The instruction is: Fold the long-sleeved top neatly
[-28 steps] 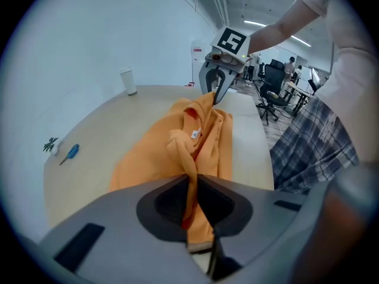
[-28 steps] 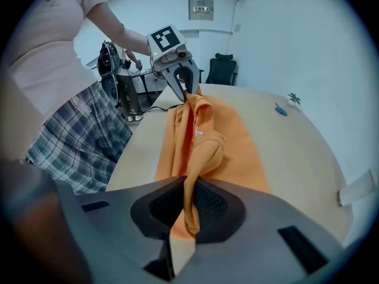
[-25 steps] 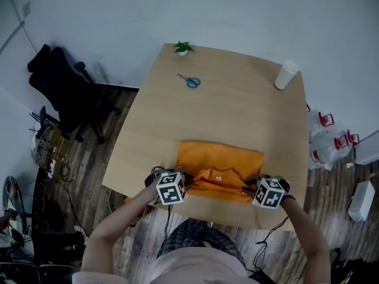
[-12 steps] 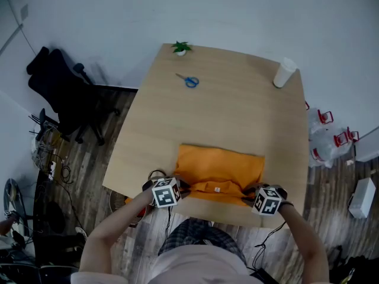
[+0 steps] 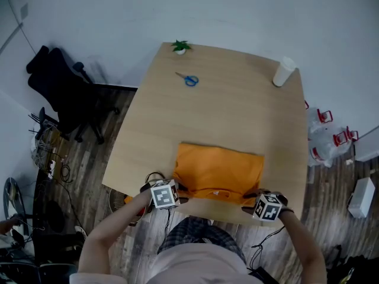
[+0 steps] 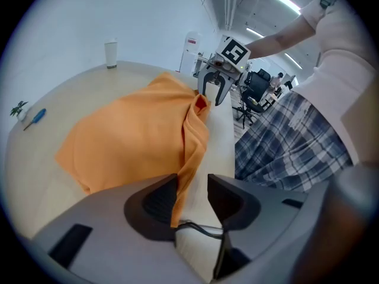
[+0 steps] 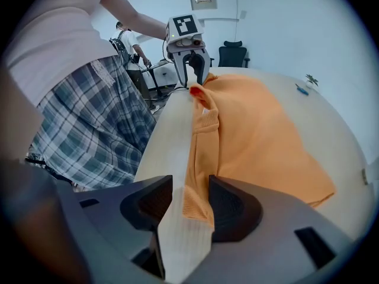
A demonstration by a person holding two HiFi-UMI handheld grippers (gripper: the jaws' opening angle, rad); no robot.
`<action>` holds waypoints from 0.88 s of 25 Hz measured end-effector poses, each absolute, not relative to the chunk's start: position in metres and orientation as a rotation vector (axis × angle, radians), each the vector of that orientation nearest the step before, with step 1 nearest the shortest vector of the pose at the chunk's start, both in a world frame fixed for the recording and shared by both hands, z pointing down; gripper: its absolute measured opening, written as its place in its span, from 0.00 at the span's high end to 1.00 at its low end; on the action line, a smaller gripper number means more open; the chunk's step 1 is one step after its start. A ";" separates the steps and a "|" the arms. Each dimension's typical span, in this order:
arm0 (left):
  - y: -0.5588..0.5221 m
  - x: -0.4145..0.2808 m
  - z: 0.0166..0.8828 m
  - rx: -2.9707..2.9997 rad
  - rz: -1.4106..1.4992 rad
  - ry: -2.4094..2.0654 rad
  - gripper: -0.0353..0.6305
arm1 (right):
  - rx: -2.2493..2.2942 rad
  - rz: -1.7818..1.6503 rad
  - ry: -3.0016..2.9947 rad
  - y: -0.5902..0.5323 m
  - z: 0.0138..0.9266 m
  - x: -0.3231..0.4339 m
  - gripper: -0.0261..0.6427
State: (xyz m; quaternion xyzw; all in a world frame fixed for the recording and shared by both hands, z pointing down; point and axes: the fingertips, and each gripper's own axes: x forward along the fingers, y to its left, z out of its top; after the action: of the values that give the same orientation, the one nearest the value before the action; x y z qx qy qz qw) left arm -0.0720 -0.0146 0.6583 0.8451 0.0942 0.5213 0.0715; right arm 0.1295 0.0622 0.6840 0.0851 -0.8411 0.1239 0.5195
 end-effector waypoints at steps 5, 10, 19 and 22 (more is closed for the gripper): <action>-0.003 -0.073 0.650 2.542 1.561 0.316 0.70 | 0.179 0.296 -1.985 0.067 0.678 0.131 0.66; -0.002 -0.051 0.630 2.590 1.432 0.299 0.70 | 0.295 0.253 -2.108 0.039 0.646 0.109 0.66; 0.035 -0.036 0.649 2.530 1.501 0.455 0.70 | 0.148 0.297 -2.132 0.073 0.664 0.068 0.66; 0.045 -0.042 0.658 2.496 1.503 0.450 0.70 | 0.147 0.322 -2.125 0.087 0.673 0.067 0.66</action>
State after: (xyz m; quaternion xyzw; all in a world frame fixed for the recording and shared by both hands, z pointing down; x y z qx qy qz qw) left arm -0.0423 0.0449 0.6576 0.8427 0.1520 0.5074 0.0965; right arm 0.0669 0.0870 0.6733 0.0602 -0.8685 0.1317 0.4740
